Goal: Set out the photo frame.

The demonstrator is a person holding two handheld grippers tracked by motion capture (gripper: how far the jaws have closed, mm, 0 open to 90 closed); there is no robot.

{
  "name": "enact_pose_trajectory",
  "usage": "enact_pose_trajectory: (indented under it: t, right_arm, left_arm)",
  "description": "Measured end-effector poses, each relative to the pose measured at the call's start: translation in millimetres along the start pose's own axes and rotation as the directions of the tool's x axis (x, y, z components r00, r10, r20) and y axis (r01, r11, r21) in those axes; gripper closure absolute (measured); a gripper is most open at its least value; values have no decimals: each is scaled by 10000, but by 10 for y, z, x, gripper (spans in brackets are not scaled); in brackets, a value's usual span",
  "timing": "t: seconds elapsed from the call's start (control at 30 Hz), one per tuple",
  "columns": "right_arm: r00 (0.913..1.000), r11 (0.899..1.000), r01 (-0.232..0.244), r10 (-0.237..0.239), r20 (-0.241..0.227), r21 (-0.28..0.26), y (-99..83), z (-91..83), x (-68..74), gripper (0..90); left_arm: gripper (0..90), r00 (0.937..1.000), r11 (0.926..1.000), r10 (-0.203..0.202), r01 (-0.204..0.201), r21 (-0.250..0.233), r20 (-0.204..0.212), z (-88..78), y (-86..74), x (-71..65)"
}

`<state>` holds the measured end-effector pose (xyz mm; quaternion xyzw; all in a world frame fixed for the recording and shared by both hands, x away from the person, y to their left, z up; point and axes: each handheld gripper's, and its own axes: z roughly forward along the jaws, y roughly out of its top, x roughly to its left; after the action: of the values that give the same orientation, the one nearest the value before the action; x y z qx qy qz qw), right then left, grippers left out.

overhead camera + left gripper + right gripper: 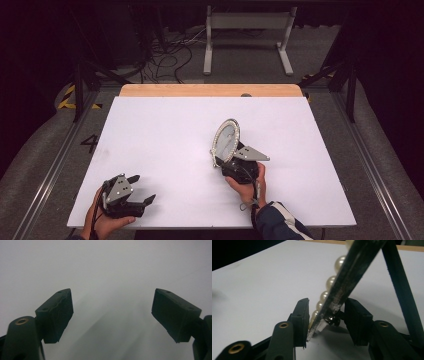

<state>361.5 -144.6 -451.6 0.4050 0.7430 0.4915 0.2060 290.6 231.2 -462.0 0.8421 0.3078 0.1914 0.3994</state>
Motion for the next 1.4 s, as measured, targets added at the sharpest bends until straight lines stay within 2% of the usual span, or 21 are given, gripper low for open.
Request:
enact_pose_trajectory:
  t: [0.03,0.47,0.7,0.93,1.0,1.1,1.2,1.33,1.4]
  right_arm:
    - [9999,9999,117,-117,-47,-44,5,-1,9,618]
    - [9995,9998,89,-83,-311,199,22,-48,-50,659]
    - [9980,9992,-50,75,-632,397,7,-140,-109,689]
    - [9965,9985,84,-38,-835,543,-17,-239,-152,708]
    - [9961,9988,68,-25,-885,486,-24,-259,-160,685]
    - [9960,9989,83,-41,-894,461,-38,-263,-147,599]
    - [9973,9980,99,-52,-733,631,-62,-207,-115,553]
    - [9987,9959,163,-118,-501,894,-77,-125,-71,549]
    - [9996,9955,-31,59,-293,944,-81,-66,-51,562]
  left_arm:
    - [180,10000,10000,7,-7,15,-7,1,0,0]
    - [178,10000,10000,14,-14,-4,33,-1,1,7]
    - [176,9998,10000,34,-32,-90,192,26,39,-4]
    - [175,9993,9998,159,-156,-105,345,86,85,-2]
    - [175,9990,9996,248,-244,-112,378,103,101,-3]
    - [175,9985,9993,361,-360,-53,421,132,120,-11]
    - [174,9980,9990,439,-435,-96,451,155,141,-18]
    - [161,9988,9991,339,-329,-275,360,152,162,-13]
    - [160,9989,9989,309,-296,-350,356,144,160,-16]
